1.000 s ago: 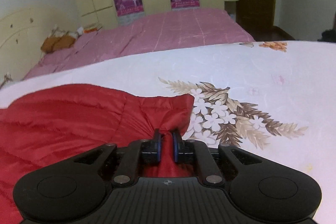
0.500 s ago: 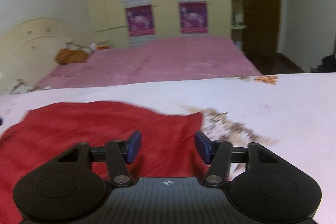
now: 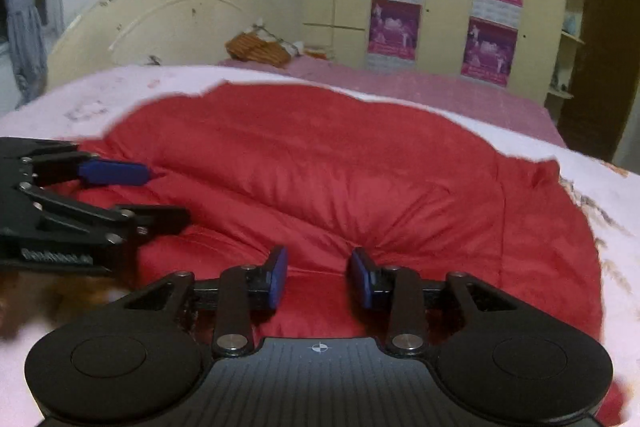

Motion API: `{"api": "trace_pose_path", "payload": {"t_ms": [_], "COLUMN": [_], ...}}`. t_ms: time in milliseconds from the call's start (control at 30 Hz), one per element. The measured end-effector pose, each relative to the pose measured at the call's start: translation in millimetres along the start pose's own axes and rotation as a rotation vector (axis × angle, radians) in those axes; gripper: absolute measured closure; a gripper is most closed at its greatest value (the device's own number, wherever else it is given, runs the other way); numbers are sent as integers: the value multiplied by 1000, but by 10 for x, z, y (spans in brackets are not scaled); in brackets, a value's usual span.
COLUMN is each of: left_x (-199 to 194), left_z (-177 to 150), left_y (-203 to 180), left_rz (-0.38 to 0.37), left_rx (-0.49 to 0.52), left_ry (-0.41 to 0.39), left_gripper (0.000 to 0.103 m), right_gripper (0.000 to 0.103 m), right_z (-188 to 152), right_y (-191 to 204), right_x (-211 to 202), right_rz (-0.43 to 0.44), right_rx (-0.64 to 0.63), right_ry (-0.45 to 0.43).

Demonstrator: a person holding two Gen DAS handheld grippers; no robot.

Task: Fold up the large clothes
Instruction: 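Open both tools to release the folded hem onto the jacket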

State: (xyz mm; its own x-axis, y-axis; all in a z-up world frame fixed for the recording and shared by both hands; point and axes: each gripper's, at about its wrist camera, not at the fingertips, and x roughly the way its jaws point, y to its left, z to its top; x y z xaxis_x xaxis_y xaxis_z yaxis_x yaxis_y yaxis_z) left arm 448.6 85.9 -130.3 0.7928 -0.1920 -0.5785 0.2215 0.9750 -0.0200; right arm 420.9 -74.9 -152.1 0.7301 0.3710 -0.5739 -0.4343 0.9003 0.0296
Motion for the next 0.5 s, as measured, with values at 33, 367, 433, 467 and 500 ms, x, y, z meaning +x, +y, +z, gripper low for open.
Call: {"api": "trace_pose_path", "payload": {"t_ms": [33, 367, 433, 467, 500], "left_x": [8, -470, -540, -620, -743], "left_z": [38, -110, -50, -37, -23], "left_y": [17, 532, 569, 579, 600], "left_rz": [0, 132, 140, 145, 147], "left_rx": [-6, -163, -200, -227, -276], "left_ry": [10, 36, 40, 22, -15], "left_gripper": [39, 43, 48, 46, 32], "right_gripper": [68, 68, 68, 68, 64], "right_z": [-3, -120, -92, -52, -41], "right_y": [-23, -470, -543, -605, -680], "right_x": [46, -406, -430, -495, -591], "right_rz": [-1, -163, -171, -184, -192], "right_rx": [16, 105, 144, 201, 267], "right_ry": [2, 70, 82, 77, 58]}}
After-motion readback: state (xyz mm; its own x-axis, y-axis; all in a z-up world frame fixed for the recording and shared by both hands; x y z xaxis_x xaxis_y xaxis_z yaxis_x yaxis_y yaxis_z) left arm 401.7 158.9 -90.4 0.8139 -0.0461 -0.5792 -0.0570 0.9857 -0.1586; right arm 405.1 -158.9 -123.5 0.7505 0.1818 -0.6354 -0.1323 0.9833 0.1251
